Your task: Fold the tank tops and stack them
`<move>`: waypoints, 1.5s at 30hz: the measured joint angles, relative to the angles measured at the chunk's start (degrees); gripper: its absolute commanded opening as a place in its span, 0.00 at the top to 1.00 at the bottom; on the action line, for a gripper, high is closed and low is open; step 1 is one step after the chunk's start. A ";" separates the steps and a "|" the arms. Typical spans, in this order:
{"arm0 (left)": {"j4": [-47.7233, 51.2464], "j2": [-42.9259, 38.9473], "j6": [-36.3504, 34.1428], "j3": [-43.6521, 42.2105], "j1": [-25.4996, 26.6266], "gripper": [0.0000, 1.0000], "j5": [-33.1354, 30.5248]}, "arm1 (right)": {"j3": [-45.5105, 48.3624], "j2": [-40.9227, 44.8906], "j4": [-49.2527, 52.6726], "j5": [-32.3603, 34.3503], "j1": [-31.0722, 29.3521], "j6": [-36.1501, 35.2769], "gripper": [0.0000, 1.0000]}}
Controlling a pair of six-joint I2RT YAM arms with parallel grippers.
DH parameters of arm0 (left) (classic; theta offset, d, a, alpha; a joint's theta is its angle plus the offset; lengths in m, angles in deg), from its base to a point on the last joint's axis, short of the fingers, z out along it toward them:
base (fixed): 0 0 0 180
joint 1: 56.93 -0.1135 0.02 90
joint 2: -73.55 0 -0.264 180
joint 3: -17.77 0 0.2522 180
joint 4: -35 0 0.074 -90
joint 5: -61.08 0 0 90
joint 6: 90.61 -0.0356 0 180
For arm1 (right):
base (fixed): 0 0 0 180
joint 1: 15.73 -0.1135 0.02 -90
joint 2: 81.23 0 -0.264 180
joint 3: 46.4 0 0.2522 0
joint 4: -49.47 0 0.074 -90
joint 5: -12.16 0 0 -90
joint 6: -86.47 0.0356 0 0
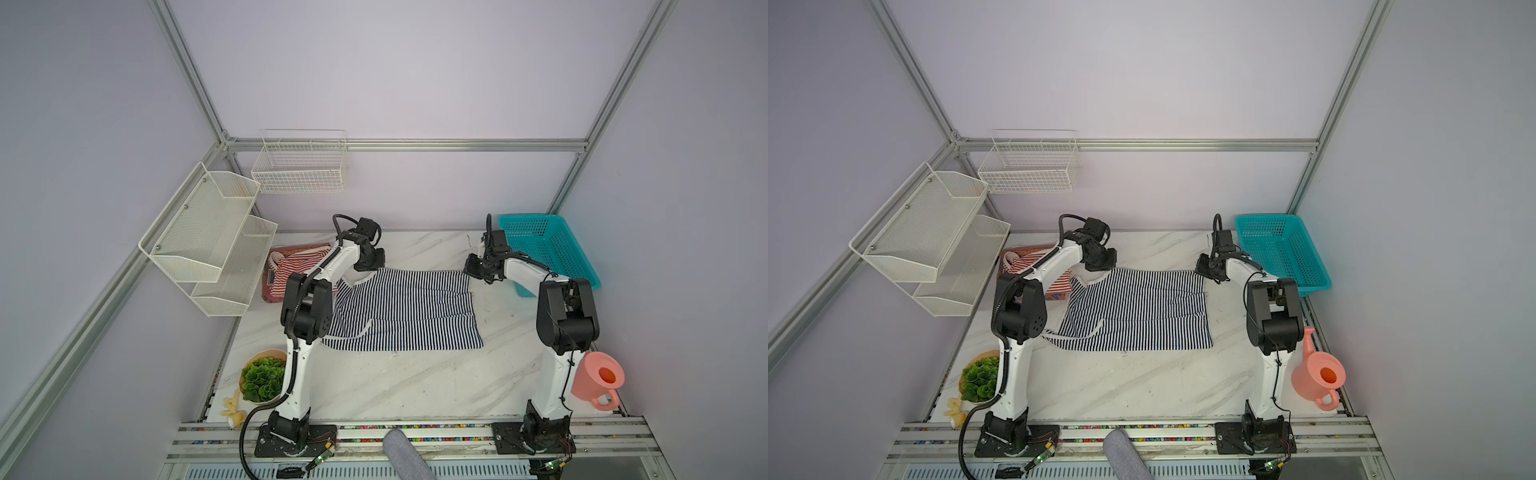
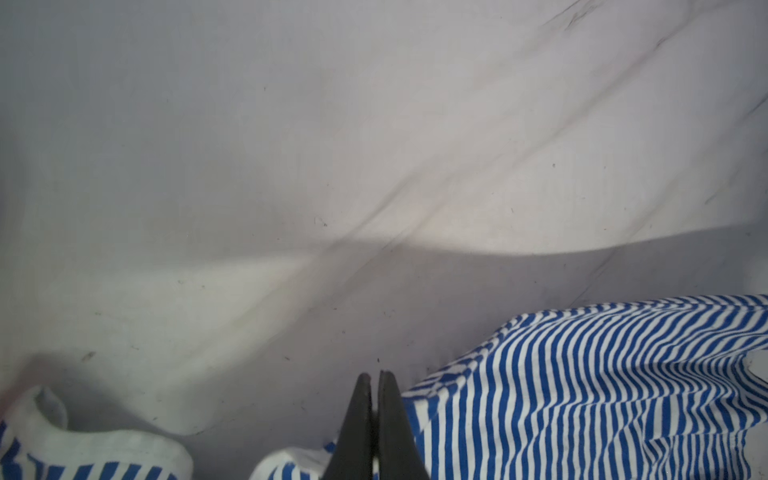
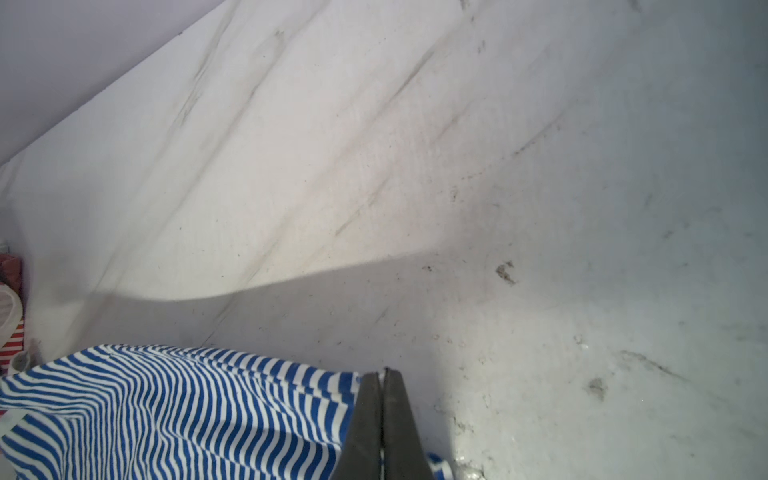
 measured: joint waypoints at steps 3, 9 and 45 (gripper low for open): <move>-1.29 -1.64 0.15 -3.80 0.17 1.00 -0.07 | 2.45 2.29 -0.90 0.07 0.00 -0.02 1.00; -4.02 -6.03 0.31 -9.55 0.94 1.00 -0.24 | 7.69 7.39 -2.62 0.02 0.00 0.00 1.00; -12.20 -21.22 4.76 -36.87 3.41 1.00 -0.66 | 33.11 25.79 -6.36 -0.11 0.00 2.75 0.97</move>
